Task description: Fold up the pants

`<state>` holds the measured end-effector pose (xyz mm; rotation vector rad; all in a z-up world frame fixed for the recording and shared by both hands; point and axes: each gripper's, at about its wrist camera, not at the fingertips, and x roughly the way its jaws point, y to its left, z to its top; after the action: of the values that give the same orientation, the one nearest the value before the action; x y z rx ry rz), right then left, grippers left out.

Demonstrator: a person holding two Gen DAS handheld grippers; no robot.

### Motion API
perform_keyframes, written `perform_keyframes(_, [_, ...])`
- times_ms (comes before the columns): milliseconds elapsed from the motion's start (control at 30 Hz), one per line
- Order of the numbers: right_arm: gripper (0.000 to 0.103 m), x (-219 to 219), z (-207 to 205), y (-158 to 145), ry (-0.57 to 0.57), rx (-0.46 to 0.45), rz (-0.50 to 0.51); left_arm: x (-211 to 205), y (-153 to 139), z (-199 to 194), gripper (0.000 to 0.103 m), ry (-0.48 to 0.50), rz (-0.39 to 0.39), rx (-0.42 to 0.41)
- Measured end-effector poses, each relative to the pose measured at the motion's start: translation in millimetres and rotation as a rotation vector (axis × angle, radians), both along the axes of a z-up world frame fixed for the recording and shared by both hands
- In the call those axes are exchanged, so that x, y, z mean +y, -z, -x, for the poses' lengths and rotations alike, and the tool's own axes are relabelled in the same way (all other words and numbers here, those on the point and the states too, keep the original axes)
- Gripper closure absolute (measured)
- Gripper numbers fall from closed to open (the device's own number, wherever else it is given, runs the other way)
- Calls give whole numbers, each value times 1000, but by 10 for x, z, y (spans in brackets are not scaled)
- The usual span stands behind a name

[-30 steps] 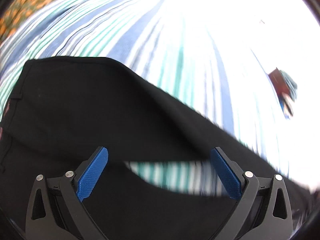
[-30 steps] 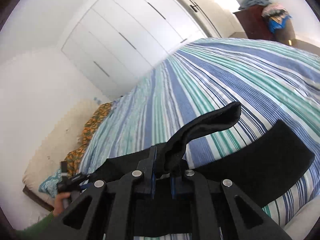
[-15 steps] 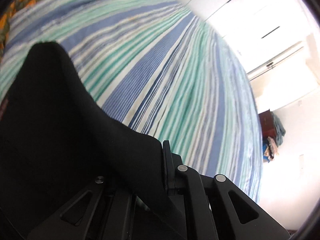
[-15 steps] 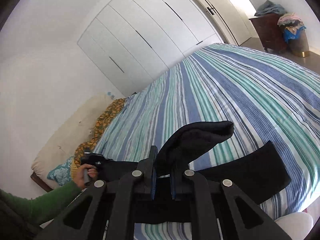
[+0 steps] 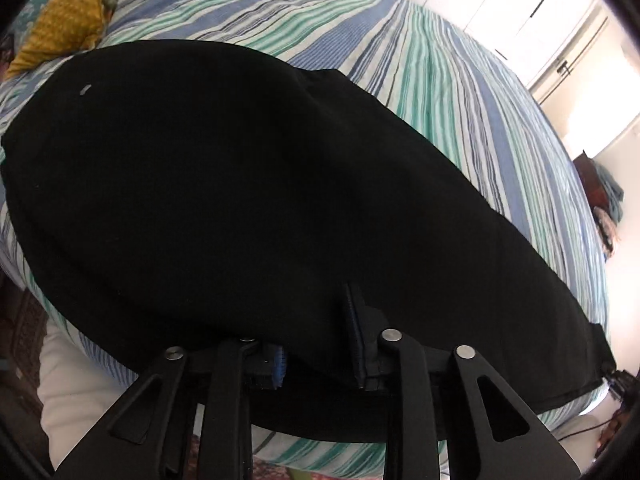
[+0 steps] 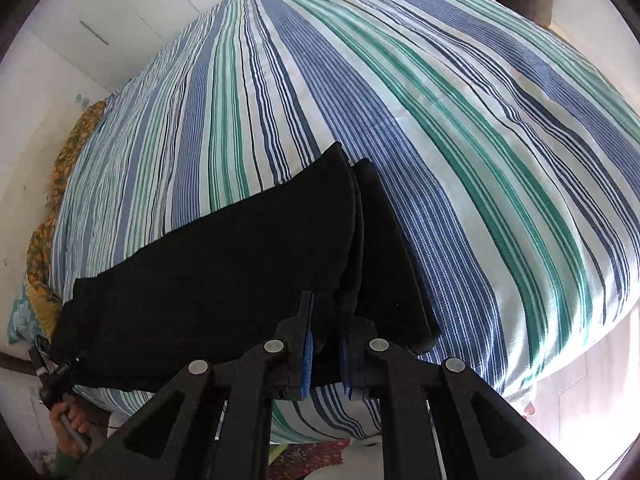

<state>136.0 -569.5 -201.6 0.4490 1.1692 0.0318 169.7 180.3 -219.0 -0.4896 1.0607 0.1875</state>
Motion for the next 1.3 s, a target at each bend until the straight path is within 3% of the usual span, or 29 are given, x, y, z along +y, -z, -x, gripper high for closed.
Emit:
perform_keyframes(33, [91, -12, 6, -67, 2, -32, 15, 8, -33, -17, 64, 5, 18, -5])
perform_keyframes(200, [92, 39, 81, -100, 4, -2, 58, 190, -125, -52, 69, -52, 104, -31])
perform_keyframes(267, [91, 33, 105, -146, 10, -12, 55, 231, -99, -31, 90, -56, 110, -37])
perform_keyframes(333, [91, 25, 139, -134, 14, -1, 54, 331, -94, -60, 96, -61, 144, -42])
perform_keyframes(433, [91, -25, 175, -150, 43, -20, 38, 435, -143, -58, 99, -77, 206, -74])
perform_keyframes(567, [91, -22, 197, -160, 49, -32, 47, 447, -343, -5, 100, -61, 195, -114])
perform_keyframes(667, [91, -19, 198, -166, 50, -29, 54, 450, -465, 12, 100, -42, 142, -126])
perform_keyframes(800, [91, -29, 178, -136, 54, -12, 44, 269, -312, 14, 99, 19, -3, -56])
perform_keyframes(1100, [91, 31, 123, -103, 37, 23, 80, 182, -179, 72, 99, 69, -109, -50])
perform_keyframes(1267, [91, 88, 107, -112, 27, 25, 115, 75, -116, 340, 97, 92, -157, -41])
perform_keyframes(1300, [86, 94, 107, -114, 31, 21, 116, 30, -73, 501, 95, 98, -171, -38])
